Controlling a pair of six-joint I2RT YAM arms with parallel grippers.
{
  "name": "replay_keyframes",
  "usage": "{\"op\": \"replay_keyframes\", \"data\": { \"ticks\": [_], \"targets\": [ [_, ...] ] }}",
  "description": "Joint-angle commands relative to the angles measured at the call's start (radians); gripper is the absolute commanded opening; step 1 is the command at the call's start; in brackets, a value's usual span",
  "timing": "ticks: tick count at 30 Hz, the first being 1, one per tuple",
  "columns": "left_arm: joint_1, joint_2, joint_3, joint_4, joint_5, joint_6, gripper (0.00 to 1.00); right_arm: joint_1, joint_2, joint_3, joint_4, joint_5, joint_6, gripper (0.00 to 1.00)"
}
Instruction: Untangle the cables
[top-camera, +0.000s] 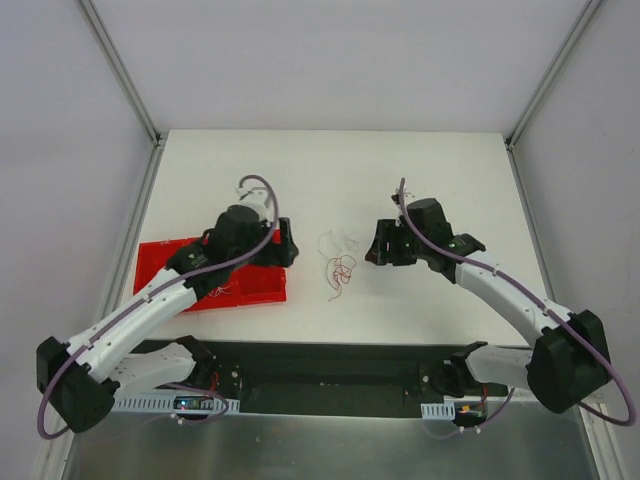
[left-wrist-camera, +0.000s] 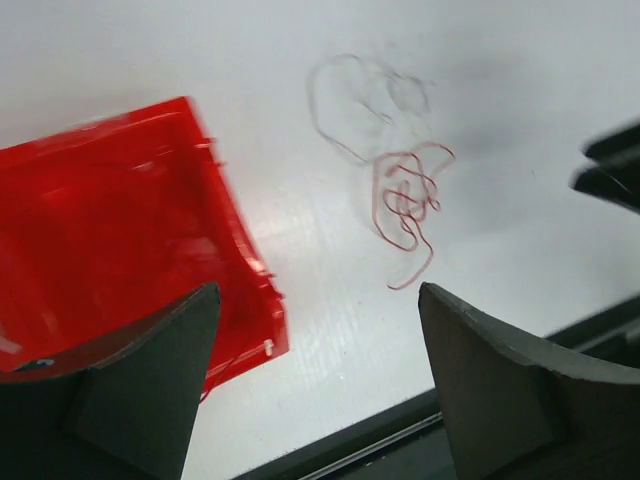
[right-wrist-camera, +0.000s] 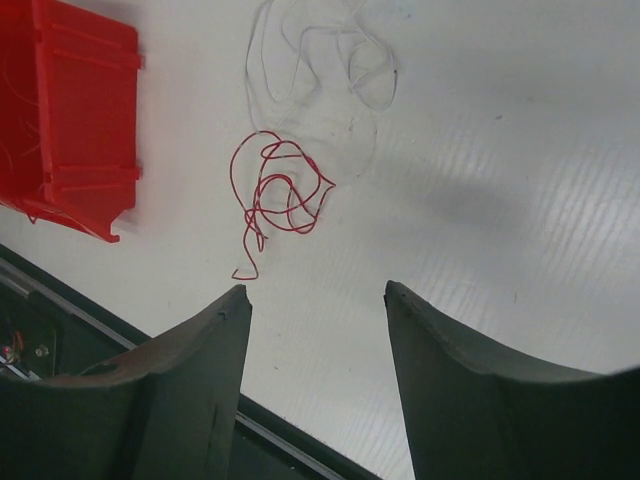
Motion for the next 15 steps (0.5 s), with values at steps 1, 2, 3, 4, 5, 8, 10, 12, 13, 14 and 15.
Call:
{"op": "replay_keyframes", "data": {
  "ticks": [1,2,3,4,5,8,10,12,13,14,15],
  "targets": [
    [-0.169,0.134,0.021,0.106,0.072,0.151,0.78,0.048,0.089,-0.06,0.206,-0.061,0.022,0.58],
    [-0.197,0.179,0.041,0.106,0.082,0.166,0.78,0.064,0.121,-0.055,0.231,-0.062,0.027,0.56],
    [-0.224,0.222,0.055,0.105,0.071,0.178,0.78,0.089,0.161,-0.045,0.243,-0.056,0.034,0.54],
    [-0.241,0.264,0.063,0.111,0.066,0.174,0.78,0.113,0.192,-0.037,0.259,-0.048,0.036,0.51],
    [-0.244,0.282,0.063,0.128,0.063,0.16,0.76,0.13,0.224,-0.032,0.28,-0.039,0.037,0.47],
    [-0.244,0.264,-0.006,0.265,0.146,0.119,0.65,0.161,0.273,-0.071,0.411,0.001,0.068,0.42],
    [-0.243,0.218,-0.085,0.393,0.218,0.084,0.65,0.167,0.293,-0.112,0.514,0.013,0.089,0.42],
    [-0.243,0.19,-0.122,0.471,0.258,0.056,0.65,0.177,0.321,-0.114,0.555,0.024,0.085,0.42],
    [-0.243,0.19,-0.121,0.471,0.266,0.057,0.66,0.181,0.339,-0.109,0.565,0.025,0.08,0.42],
    [-0.243,0.196,-0.118,0.467,0.272,0.059,0.68,0.18,0.362,-0.098,0.569,0.022,0.08,0.42],
    [-0.244,0.199,-0.113,0.456,0.273,0.057,0.68,0.18,0.388,-0.086,0.573,0.016,0.08,0.41]
  ]
}}
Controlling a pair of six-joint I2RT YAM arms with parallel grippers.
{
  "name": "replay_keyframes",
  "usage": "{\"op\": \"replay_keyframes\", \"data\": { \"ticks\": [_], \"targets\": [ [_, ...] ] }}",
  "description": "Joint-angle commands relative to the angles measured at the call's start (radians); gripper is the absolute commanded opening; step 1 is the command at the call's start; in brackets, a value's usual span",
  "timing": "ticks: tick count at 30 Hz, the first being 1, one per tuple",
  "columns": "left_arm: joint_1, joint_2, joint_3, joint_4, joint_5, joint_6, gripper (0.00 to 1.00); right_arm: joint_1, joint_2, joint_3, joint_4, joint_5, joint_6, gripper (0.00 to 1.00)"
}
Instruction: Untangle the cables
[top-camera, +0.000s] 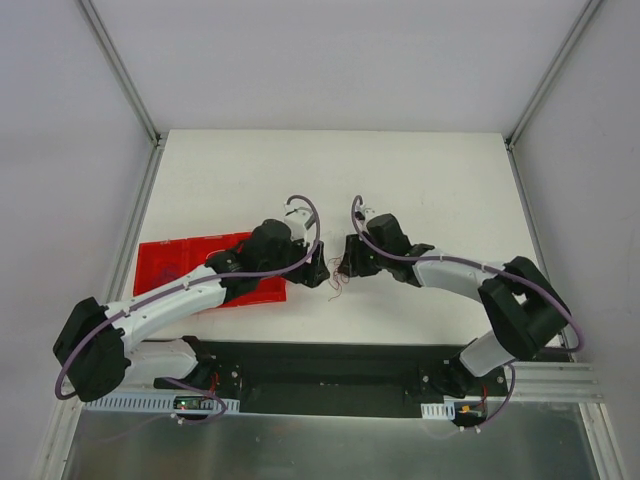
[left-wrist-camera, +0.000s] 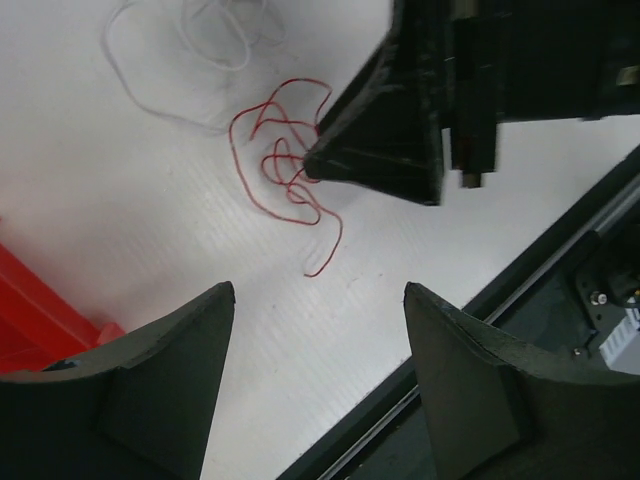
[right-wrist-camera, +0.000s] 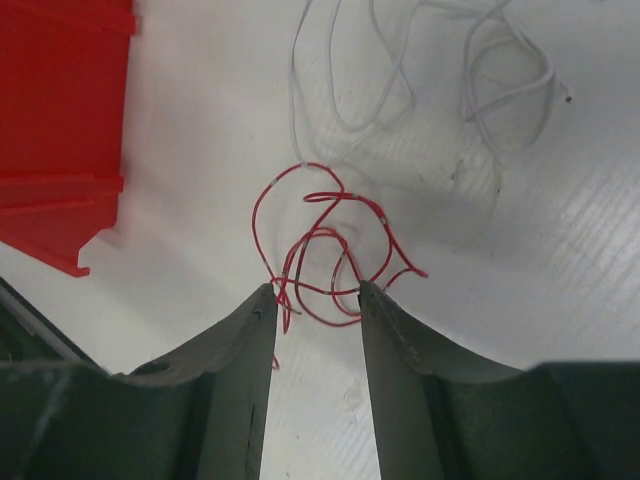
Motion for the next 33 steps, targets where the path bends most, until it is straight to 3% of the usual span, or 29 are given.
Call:
{"op": "replay_keyframes", "data": {
  "ticks": [1,3,6,10,16,20,25,29,33],
  "targets": [
    [-0.002,-0.02,0.002,0.131,0.087,-0.037,0.68,0.008,0.078,0.031,0.159,0.013,0.019,0.41],
    [-0.004,-0.013,0.002,0.129,0.107,-0.045,0.68,0.011,0.115,0.041,0.168,0.006,0.032,0.34],
    [-0.002,0.004,0.005,0.132,0.108,-0.059,0.7,0.01,0.086,0.04,0.13,0.009,0.03,0.11],
    [0.002,0.094,0.072,0.129,0.122,-0.072,0.76,0.01,-0.084,-0.044,0.04,0.016,-0.001,0.0],
    [0.047,0.298,0.187,0.163,0.249,-0.123,0.76,-0.004,-0.381,-0.138,-0.109,0.012,-0.044,0.0],
    [0.067,0.487,0.261,0.255,0.334,-0.169,0.81,-0.018,-0.575,-0.189,-0.109,-0.037,-0.042,0.01],
    [0.068,0.71,0.376,0.244,0.424,-0.25,0.69,-0.021,-0.793,-0.17,-0.167,0.027,-0.041,0.0],
    [0.062,0.586,0.257,0.41,0.431,-0.209,0.67,-0.036,-0.874,-0.114,-0.259,0.122,-0.094,0.0],
    [0.064,0.425,0.174,0.439,0.435,-0.105,0.7,-0.067,-0.883,-0.077,-0.278,0.073,-0.136,0.0]
  ]
}}
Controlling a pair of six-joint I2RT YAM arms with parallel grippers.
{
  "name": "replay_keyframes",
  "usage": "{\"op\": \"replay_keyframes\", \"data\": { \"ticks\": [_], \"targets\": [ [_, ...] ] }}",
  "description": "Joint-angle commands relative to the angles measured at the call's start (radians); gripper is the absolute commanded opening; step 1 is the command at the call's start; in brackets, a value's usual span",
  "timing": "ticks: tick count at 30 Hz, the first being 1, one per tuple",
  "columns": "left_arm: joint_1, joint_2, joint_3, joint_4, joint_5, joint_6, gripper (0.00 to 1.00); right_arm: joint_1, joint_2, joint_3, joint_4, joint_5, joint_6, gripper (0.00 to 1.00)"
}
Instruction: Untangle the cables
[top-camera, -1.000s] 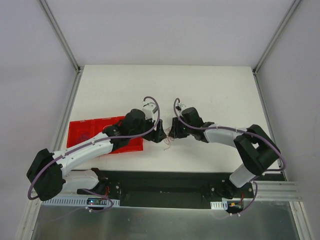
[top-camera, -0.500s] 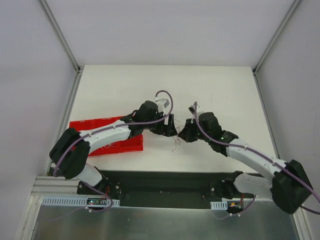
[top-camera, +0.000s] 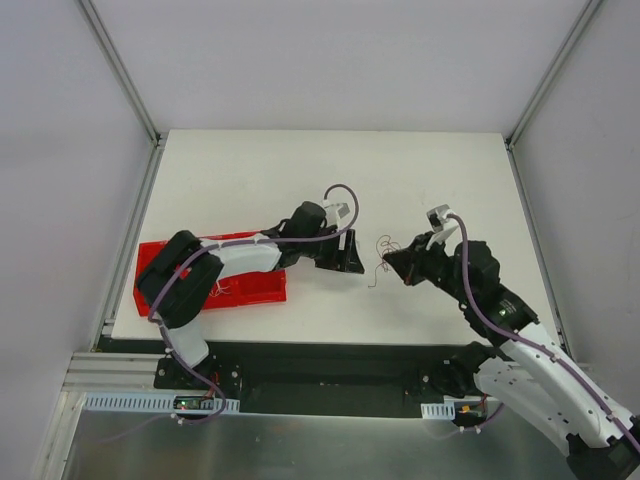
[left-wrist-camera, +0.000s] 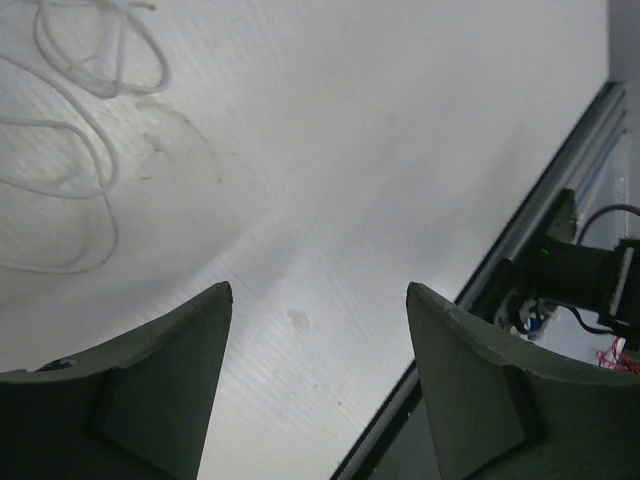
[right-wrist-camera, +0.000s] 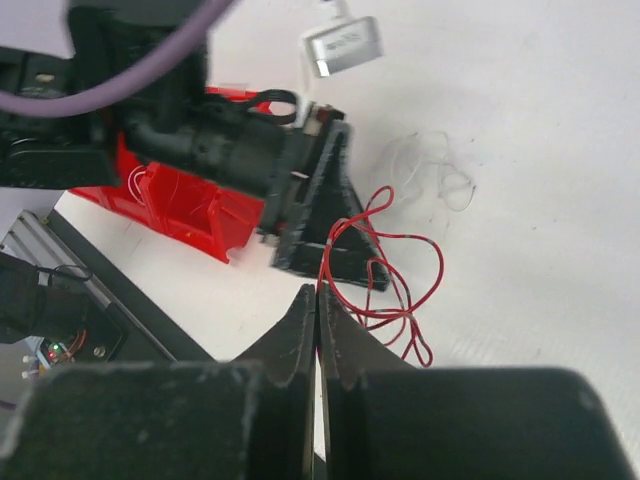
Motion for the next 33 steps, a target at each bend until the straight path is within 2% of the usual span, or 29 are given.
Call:
{"op": "replay_keyframes", "data": {
  "ticks": [1,3,6,9,12,16,19,24,28,31,33],
  "targets": [
    [0.0,-0.227,-0.081,0.162,0.068,0.099,0.71,-0.031,-0.002,0.069,-0.044,-0.002,-0.068,0.0],
    [0.003,-0.304,-0.153,0.234,0.097,0.104,0.77,-0.045,-0.002,0.07,-0.044,-0.023,-0.074,0.0],
    [0.001,-0.405,-0.241,0.351,0.152,0.109,0.89,-0.084,-0.016,0.056,-0.011,-0.145,-0.068,0.0],
    [0.003,-0.45,-0.252,0.356,0.184,0.118,0.92,-0.134,-0.013,0.05,0.032,-0.302,-0.051,0.0],
    [0.003,-0.446,-0.212,0.31,0.227,0.138,0.91,-0.157,-0.008,0.053,0.058,-0.409,-0.04,0.0],
    [0.004,-0.446,-0.207,0.308,0.212,0.139,0.85,-0.166,-0.016,0.049,0.085,-0.489,-0.025,0.0],
    [0.003,-0.432,-0.2,0.35,0.244,0.118,0.79,-0.166,-0.022,0.047,0.091,-0.511,-0.008,0.0],
    [0.001,-0.407,-0.194,0.443,0.309,0.086,0.78,-0.167,-0.01,0.046,0.109,-0.54,0.001,0.0],
    [0.001,-0.39,-0.181,0.462,0.338,0.086,0.59,-0.166,0.009,0.038,0.137,-0.575,0.023,0.0],
    [0.001,-0.401,-0.184,0.44,0.309,0.102,0.37,-0.166,-0.002,0.023,0.14,-0.572,0.027,0.0],
    [0.003,-0.419,-0.192,0.417,0.271,0.121,0.08,-0.166,-0.005,0.021,0.137,-0.569,0.029,0.0]
  ]
}}
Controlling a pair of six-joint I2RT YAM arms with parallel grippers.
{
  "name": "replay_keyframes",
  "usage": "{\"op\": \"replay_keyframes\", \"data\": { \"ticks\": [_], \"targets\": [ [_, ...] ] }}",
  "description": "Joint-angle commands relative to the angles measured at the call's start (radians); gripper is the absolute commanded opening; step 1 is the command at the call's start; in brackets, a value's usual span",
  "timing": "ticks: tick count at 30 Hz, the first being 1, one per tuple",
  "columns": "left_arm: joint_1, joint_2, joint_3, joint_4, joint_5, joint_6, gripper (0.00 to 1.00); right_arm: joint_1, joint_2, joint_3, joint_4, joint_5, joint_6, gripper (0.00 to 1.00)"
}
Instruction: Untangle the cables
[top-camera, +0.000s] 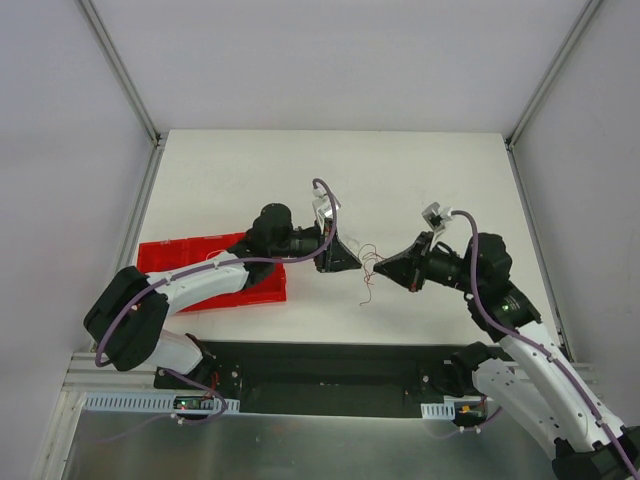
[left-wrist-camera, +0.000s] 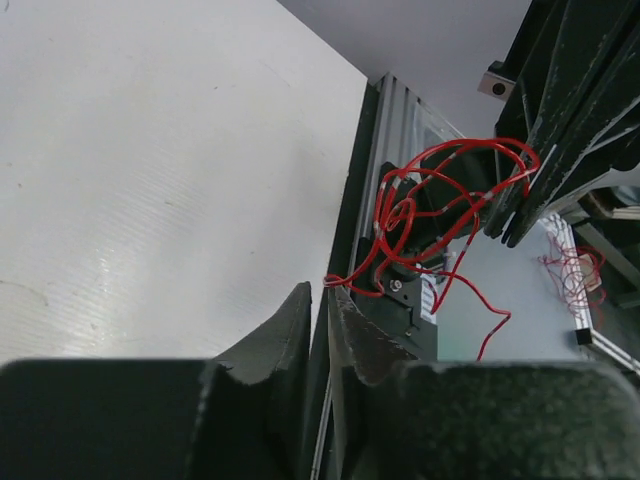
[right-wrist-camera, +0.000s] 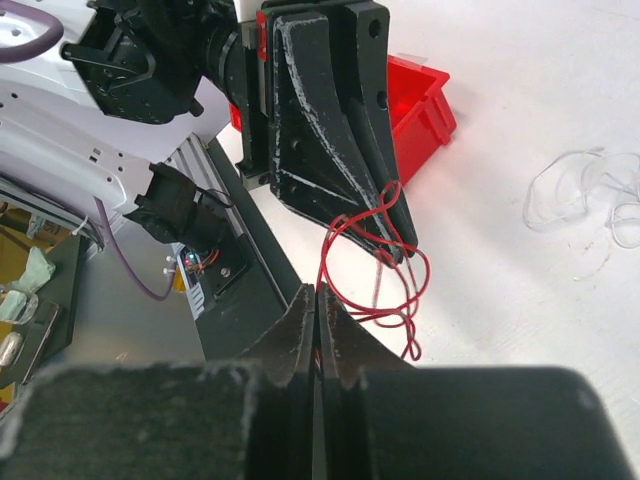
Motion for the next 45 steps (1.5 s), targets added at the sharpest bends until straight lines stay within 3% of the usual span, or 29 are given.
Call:
{"op": "replay_keyframes", "data": {
  "ticks": [1,5,10,13,15,16,19,22,24,25,31,36,40,45],
  "targets": [
    [0.002,-0.036,0.025,0.017,-0.032,0.051,0.0,-0.003,-0.016,-0.009,0.057,-0.028,0.012,0.0],
    [-0.001,-0.064,0.047,-0.047,-0.032,0.106,0.0,-0.002,0.003,0.014,-0.025,0.116,-0.037,0.07],
    [-0.01,-0.136,0.036,-0.085,-0.072,0.138,0.0,0.056,0.034,0.052,-0.134,0.337,-0.082,0.08],
    [-0.01,-0.182,0.01,-0.093,-0.098,0.146,0.0,0.104,0.024,0.043,-0.154,0.403,-0.091,0.01],
    [-0.01,-0.186,0.016,-0.125,-0.075,0.158,0.0,0.113,0.02,0.031,-0.128,0.368,-0.068,0.0],
    [-0.01,-0.179,0.034,-0.159,-0.049,0.175,0.04,0.113,0.02,0.025,-0.107,0.338,-0.054,0.0],
    [-0.01,-0.171,0.039,-0.161,0.04,0.168,0.36,0.112,0.03,0.014,-0.044,0.201,-0.033,0.0],
    [-0.013,-0.199,0.004,-0.113,0.043,0.155,0.53,0.112,0.053,0.014,0.004,0.103,0.002,0.0],
    [-0.024,-0.212,-0.005,-0.119,-0.007,0.166,0.56,0.112,0.062,0.018,0.025,0.089,0.038,0.0],
    [-0.04,-0.217,-0.004,-0.133,-0.047,0.177,0.62,0.113,0.062,0.015,0.037,0.083,0.061,0.0],
    [-0.143,-0.22,0.024,-0.225,-0.427,0.246,0.61,0.112,0.051,0.009,0.067,0.083,0.119,0.0],
    [-0.159,-0.205,0.058,-0.323,-0.633,0.223,0.59,0.112,0.034,-0.011,0.131,0.066,0.168,0.01],
    [-0.159,-0.208,0.042,-0.261,-0.631,0.201,0.65,0.112,0.033,-0.024,0.143,0.052,0.188,0.01],
    [-0.159,-0.222,-0.004,-0.126,-0.502,0.185,0.84,0.113,0.017,-0.035,0.142,0.053,0.191,0.01]
  ]
}}
